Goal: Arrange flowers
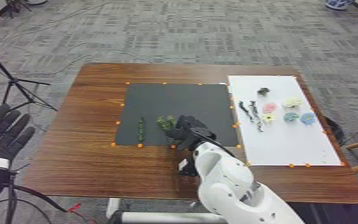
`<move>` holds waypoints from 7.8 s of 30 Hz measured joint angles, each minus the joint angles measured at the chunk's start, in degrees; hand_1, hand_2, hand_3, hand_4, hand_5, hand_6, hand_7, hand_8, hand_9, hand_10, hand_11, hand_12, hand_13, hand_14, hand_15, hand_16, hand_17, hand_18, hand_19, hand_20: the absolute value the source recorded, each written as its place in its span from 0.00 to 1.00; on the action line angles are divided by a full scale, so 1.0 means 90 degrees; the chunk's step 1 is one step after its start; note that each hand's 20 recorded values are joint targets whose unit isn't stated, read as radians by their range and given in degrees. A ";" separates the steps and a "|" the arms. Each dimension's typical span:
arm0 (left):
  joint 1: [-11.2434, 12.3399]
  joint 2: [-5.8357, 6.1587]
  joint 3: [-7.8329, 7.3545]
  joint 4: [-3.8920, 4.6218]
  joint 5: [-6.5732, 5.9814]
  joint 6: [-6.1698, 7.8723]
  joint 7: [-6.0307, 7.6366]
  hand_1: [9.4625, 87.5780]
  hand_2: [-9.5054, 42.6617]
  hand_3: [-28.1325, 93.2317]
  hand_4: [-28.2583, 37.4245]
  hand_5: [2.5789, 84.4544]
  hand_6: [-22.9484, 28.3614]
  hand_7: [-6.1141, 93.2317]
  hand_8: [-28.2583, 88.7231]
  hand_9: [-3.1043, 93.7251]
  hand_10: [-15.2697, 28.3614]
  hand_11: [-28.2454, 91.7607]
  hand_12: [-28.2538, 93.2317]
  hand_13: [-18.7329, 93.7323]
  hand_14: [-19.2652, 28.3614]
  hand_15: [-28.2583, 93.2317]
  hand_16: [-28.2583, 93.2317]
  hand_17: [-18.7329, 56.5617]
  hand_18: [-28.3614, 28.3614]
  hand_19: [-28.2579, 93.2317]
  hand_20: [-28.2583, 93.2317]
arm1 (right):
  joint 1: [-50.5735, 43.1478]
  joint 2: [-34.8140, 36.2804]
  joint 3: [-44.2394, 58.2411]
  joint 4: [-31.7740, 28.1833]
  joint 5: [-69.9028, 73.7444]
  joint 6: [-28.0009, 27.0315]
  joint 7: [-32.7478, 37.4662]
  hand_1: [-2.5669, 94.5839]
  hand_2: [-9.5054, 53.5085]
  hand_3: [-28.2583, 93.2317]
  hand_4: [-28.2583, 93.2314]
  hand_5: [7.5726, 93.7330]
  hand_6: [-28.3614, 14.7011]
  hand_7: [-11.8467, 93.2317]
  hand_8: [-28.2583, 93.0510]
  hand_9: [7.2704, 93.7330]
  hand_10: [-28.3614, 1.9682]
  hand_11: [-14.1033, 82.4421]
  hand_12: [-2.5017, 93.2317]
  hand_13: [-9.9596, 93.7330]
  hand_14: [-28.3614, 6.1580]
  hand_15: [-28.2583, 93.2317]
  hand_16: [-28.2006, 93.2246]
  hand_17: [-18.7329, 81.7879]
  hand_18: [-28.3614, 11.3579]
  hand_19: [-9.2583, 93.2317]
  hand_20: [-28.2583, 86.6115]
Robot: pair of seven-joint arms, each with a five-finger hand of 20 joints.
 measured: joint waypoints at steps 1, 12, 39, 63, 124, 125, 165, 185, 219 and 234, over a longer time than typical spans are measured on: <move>0.0000 0.0004 0.0005 0.0000 -0.0020 0.0000 0.0004 0.18 0.52 0.77 0.00 0.43 0.60 0.16 0.19 0.37 0.67 0.37 0.35 0.38 0.69 0.44 0.22 0.21 0.68 0.37 0.34 | 0.0000 0.0003 -0.0006 -0.0013 -0.0024 0.0010 -0.0004 0.31 0.36 0.82 0.10 0.76 0.47 0.30 0.17 0.72 0.13 0.26 0.16 0.86 0.51 0.80 0.48 0.56 0.00 0.92 0.60; 0.0019 0.0042 0.0002 0.0002 -0.0109 -0.0013 0.0071 0.18 0.52 0.77 0.00 0.43 0.60 0.16 0.19 0.37 0.67 0.37 0.35 0.38 0.69 0.44 0.22 0.21 0.68 0.37 0.34 | -0.0125 0.0138 0.0148 -0.0405 -0.0320 0.0391 0.0074 0.33 0.29 0.82 0.10 0.71 0.44 0.28 0.17 0.70 0.15 0.27 0.17 0.86 0.50 0.77 0.47 0.55 0.00 0.91 0.58; 0.0207 -0.0030 -0.0162 -0.0072 -0.0115 -0.0027 0.0176 0.17 0.52 0.77 0.00 0.43 0.60 0.16 0.18 0.38 0.67 0.37 0.35 0.38 0.69 0.44 0.22 0.21 0.69 0.37 0.34 | -0.0538 0.0680 0.0941 -0.0585 0.0669 0.0750 -0.0766 0.38 0.25 0.85 0.08 0.67 0.45 0.28 0.16 0.65 0.25 0.29 0.18 0.79 0.48 0.80 0.47 0.50 0.02 0.88 0.57; 0.0182 -0.0061 -0.0100 -0.0073 -0.0104 -0.0025 0.0130 0.17 0.52 0.77 0.00 0.43 0.61 0.16 0.18 0.38 0.67 0.37 0.35 0.38 0.68 0.44 0.22 0.21 0.68 0.37 0.34 | 0.0285 0.0208 -0.0482 0.0223 -0.0918 -0.0236 -0.0909 0.36 0.26 0.84 0.07 0.66 0.40 0.21 0.16 0.65 0.21 0.28 0.18 0.78 0.45 0.81 0.45 0.49 0.00 0.88 0.57; 0.0461 -0.0199 -0.0256 -0.0174 -0.0106 -0.0016 0.0251 0.17 0.53 0.77 0.00 0.43 0.60 0.16 0.18 0.38 0.67 0.37 0.35 0.38 0.69 0.44 0.22 0.21 0.68 0.37 0.34 | -0.0912 0.1907 0.2181 -0.0478 -0.0890 -0.0245 0.1089 0.40 0.01 0.77 0.03 0.60 0.37 0.20 0.17 0.65 0.17 0.33 0.21 0.76 0.41 0.84 0.46 0.52 0.00 0.92 0.53; 0.0456 -0.0196 -0.0239 -0.0174 -0.0106 -0.0014 0.0251 0.18 0.53 0.77 0.00 0.43 0.60 0.16 0.19 0.38 0.67 0.37 0.35 0.38 0.69 0.44 0.22 0.21 0.68 0.37 0.34 | -0.0911 0.1903 0.2158 -0.0422 -0.0917 -0.0248 0.1095 0.40 0.00 0.77 0.03 0.60 0.37 0.20 0.17 0.65 0.17 0.33 0.21 0.76 0.41 0.84 0.46 0.52 0.00 0.92 0.53; 0.0417 -0.0160 -0.0073 -0.0171 -0.0121 -0.0001 0.0217 0.18 0.54 0.78 0.00 0.43 0.61 0.16 0.18 0.38 0.67 0.37 0.35 0.38 0.69 0.44 0.22 0.21 0.69 0.37 0.34 | -0.0850 0.1816 0.1362 0.0501 -0.1563 0.1635 0.0351 0.63 0.00 0.79 0.00 0.87 0.59 0.36 0.37 0.95 0.60 0.35 0.46 0.88 0.60 0.79 0.50 0.57 0.03 0.94 0.56; 0.0442 -0.0097 -0.0036 -0.0164 -0.0154 0.0001 0.0230 0.18 0.54 0.77 0.00 0.43 0.61 0.17 0.18 0.38 0.67 0.38 0.35 0.38 0.69 0.44 0.22 0.21 0.68 0.37 0.34 | -0.0456 0.1773 0.0906 0.0143 -0.2520 0.0816 0.0931 0.39 0.00 0.77 0.00 0.67 0.38 0.26 0.19 0.70 0.25 0.42 0.26 0.78 0.48 0.81 0.49 0.52 0.00 0.93 0.56; 0.0403 -0.0121 -0.0038 -0.0159 -0.0155 0.0019 0.0182 0.17 0.54 0.77 0.00 0.43 0.60 0.15 0.18 0.38 0.67 0.37 0.34 0.38 0.69 0.44 0.22 0.20 0.68 0.37 0.34 | 0.0630 0.1202 0.0818 0.1577 -0.1790 0.0142 0.0887 0.64 0.00 0.79 0.03 0.86 0.61 0.35 0.42 0.95 0.60 0.29 0.50 0.88 0.59 0.80 0.51 0.58 0.00 0.97 0.60; 0.0435 -0.0160 -0.0138 -0.0161 -0.0162 0.0022 0.0211 0.18 0.54 0.77 0.00 0.43 0.61 0.15 0.18 0.38 0.67 0.37 0.35 0.38 0.69 0.44 0.22 0.20 0.69 0.38 0.34 | -0.0257 0.1208 0.1719 0.0107 0.0355 0.1344 0.0994 0.62 0.00 0.81 0.05 0.84 0.59 0.37 0.43 0.94 0.57 0.34 0.50 0.90 0.64 0.77 0.52 0.61 0.00 0.98 0.59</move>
